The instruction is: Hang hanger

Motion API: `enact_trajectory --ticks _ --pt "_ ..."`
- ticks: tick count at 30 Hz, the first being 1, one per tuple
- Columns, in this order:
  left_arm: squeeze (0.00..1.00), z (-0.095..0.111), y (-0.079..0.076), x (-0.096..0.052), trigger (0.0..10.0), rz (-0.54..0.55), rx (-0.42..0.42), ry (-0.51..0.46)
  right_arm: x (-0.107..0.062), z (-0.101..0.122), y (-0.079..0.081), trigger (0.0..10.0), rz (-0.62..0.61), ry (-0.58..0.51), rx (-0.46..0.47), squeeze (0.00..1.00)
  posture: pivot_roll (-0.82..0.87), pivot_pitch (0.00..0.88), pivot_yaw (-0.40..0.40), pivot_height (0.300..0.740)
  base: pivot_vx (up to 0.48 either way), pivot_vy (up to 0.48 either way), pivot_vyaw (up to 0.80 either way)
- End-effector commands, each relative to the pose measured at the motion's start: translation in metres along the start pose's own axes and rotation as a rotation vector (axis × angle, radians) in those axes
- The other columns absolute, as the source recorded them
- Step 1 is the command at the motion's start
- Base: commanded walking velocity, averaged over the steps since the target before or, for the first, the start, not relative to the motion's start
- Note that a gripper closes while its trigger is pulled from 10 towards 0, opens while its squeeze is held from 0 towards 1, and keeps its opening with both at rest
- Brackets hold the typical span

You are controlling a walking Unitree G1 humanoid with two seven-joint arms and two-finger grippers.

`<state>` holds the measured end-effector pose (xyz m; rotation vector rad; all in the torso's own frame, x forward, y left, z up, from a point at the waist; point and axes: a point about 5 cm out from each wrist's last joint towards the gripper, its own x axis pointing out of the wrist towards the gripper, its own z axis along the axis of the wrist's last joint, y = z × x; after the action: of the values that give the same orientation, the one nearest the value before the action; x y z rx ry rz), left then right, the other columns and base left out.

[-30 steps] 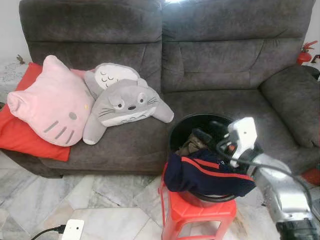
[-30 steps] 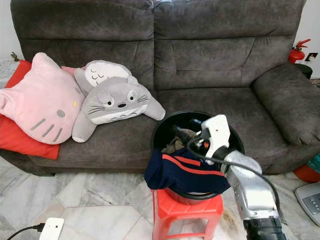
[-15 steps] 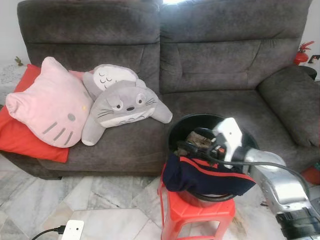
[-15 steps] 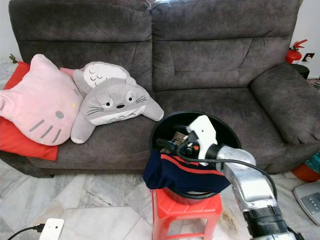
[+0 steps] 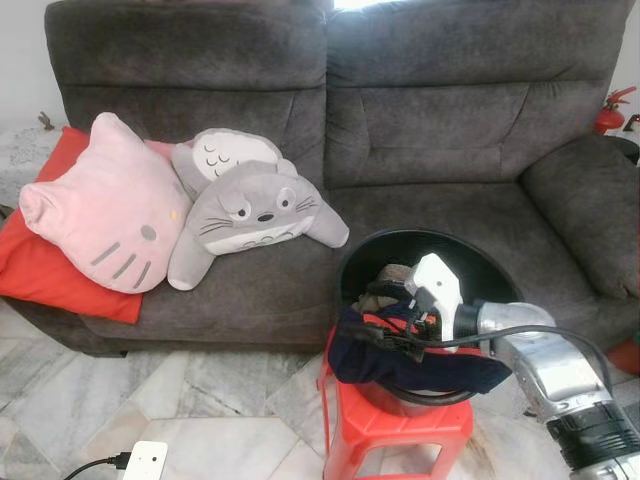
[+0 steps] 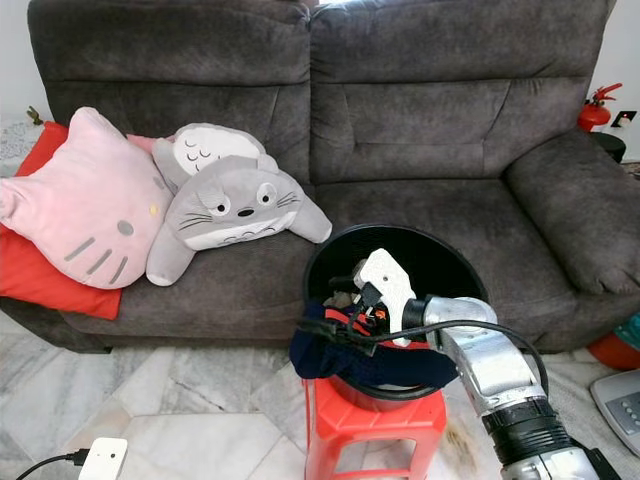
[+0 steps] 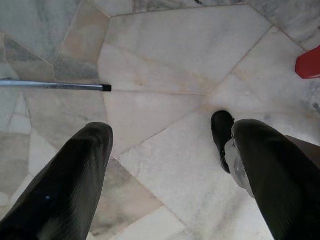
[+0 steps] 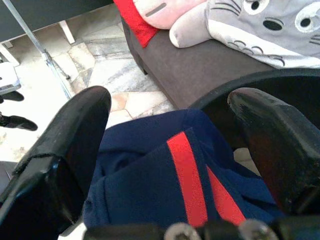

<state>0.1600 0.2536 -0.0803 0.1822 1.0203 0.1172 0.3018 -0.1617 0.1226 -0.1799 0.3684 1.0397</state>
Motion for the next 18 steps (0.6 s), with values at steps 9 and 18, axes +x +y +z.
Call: enact_trajectory --ticks 9,18 --pt "0.00 -0.004 0.002 -0.001 10.0 0.008 -0.007 0.010 0.001 -0.003 -0.007 10.0 0.013 0.016 0.014 1.00 -0.19 0.013 0.032 0.740 0.000 0.000 0.00" --pt "0.00 -0.003 0.002 -0.001 10.0 0.011 -0.013 0.008 0.001 -0.010 -0.012 10.0 0.013 0.021 0.068 0.00 -0.18 0.023 0.030 0.740 0.000 0.000 0.00"
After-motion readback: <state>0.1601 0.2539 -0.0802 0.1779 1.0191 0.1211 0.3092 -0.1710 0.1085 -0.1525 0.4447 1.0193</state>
